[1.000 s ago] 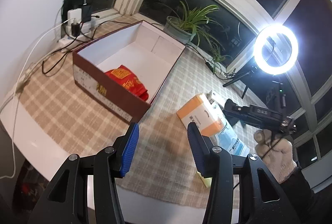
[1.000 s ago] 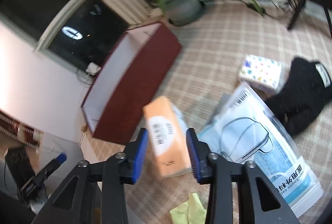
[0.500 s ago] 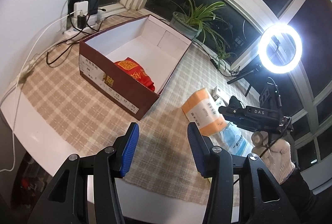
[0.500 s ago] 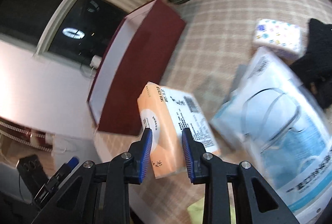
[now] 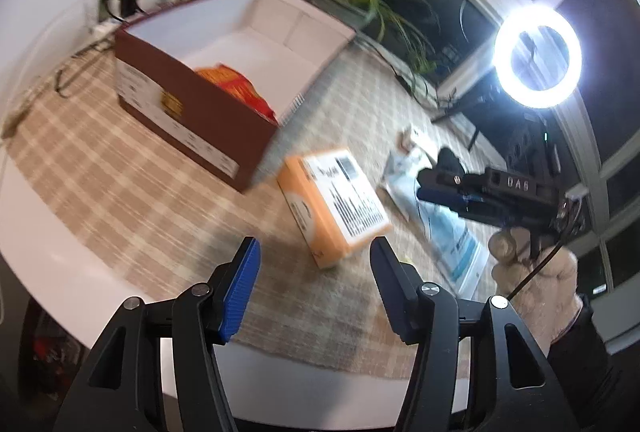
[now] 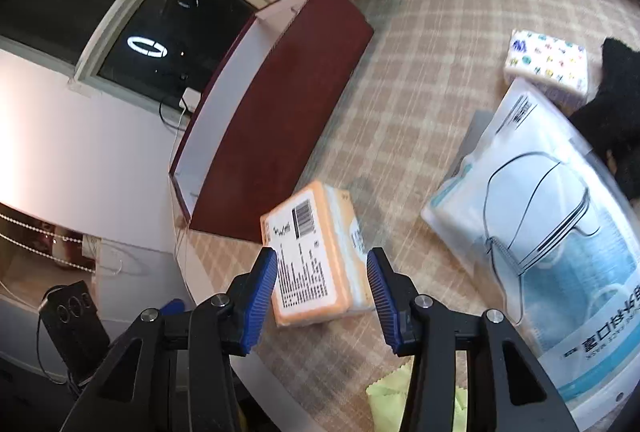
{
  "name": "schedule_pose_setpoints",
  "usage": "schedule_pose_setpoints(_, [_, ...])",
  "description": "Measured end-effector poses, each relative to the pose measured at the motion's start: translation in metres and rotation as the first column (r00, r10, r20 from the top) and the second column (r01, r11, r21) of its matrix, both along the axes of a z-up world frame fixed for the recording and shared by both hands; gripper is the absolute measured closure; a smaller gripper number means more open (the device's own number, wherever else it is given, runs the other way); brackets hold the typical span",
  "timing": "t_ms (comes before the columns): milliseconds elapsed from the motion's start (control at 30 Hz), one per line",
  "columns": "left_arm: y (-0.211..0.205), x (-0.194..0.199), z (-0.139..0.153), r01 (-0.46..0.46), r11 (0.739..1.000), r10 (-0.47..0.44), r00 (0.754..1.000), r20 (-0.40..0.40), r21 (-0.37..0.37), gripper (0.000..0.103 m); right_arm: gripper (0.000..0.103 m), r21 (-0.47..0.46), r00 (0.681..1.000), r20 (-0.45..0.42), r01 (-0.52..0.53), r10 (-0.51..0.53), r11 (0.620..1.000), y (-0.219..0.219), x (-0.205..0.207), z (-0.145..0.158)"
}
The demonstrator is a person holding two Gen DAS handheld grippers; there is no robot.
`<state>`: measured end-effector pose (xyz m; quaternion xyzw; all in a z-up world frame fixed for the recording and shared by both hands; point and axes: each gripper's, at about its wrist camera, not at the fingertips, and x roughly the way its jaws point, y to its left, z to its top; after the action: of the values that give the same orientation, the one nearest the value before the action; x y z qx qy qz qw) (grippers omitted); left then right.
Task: Organize soft objects
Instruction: 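Move the right tool to the orange tissue pack and grasp it, then lift the tissue pack with the right tool over the cardboard box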
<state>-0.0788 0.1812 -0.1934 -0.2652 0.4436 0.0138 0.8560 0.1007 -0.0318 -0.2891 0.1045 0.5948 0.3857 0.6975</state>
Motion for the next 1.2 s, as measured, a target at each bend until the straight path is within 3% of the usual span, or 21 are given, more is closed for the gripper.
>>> schedule_pose_setpoints(200, [-0.018,0.013,-0.021,0.026,1.0,-0.026,0.999,-0.038,0.008,0.035,0.059,-0.046,0.998,0.003,-0.061,0.062,0.997,0.013,-0.009,-0.01])
schedule_pose_setpoints(300, [-0.021,0.021,-0.03,0.021,1.0,-0.021,0.998,-0.057,0.0,0.035,0.05,-0.06,0.996,0.01,-0.082,0.083,0.995,0.018,-0.01,-0.012])
schedule_pose_setpoints(533, [-0.023,0.033,-0.044,-0.001,1.0,0.002,0.997,-0.079,0.016,0.035,0.049,-0.091,0.994,0.01,-0.11,0.111,0.99,0.029,-0.008,-0.018])
schedule_pose_setpoints(767, [-0.025,0.047,-0.054,0.02,0.999,-0.023,0.997,-0.079,-0.041,0.035,0.049,-0.119,0.99,-0.016,-0.143,0.142,0.983,0.044,-0.004,-0.028])
schedule_pose_setpoints(1200, [-0.026,0.06,-0.06,0.033,0.997,-0.039,0.996,-0.078,-0.068,0.035,0.049,-0.163,0.98,-0.02,-0.197,0.196,0.967,0.068,-0.008,-0.036])
